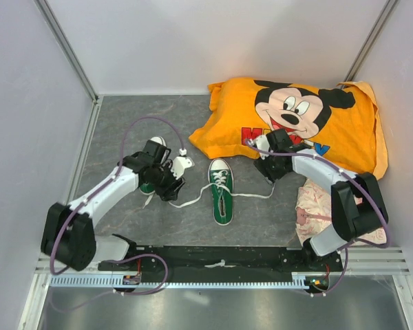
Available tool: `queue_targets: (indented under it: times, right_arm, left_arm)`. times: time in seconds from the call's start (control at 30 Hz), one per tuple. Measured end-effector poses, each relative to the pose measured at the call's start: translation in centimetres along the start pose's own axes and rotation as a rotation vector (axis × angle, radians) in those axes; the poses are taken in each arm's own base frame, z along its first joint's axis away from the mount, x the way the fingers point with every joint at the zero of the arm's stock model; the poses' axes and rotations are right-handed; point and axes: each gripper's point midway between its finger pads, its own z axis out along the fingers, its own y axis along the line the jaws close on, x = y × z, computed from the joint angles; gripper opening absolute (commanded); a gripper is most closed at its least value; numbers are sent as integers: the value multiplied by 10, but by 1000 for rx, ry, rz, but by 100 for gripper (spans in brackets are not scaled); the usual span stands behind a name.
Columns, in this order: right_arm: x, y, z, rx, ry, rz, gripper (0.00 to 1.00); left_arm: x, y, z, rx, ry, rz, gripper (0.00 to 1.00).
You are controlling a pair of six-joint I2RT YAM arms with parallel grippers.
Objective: Tie the shoes
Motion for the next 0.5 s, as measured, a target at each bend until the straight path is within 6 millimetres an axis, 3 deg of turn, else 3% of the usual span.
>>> queue_targets:
  times: [0.13,0.23,0.33,0.4,0.5]
  right_arm:
    - [-44,-15,-36,19,-176,11,81]
    - [-76,-18,-74,28,-341,-2,96]
    - [-102,-17,-118,36,-523,-21,98]
    - [-121,-16,-150,45,-662,-34,98]
    - [-137,-12,-172,30,-764,-68,98]
  left_arm:
    - [-39,-1,-35,-72,-207,86,65]
    - [-71,-6,-66,-125,-384,160,76]
    - [-96,-16,-96,-179,-578,250,84]
    - [-100,-26,-101,-166,-643,306,83]
    - [-98,-35,-93,-118,-661,371,78]
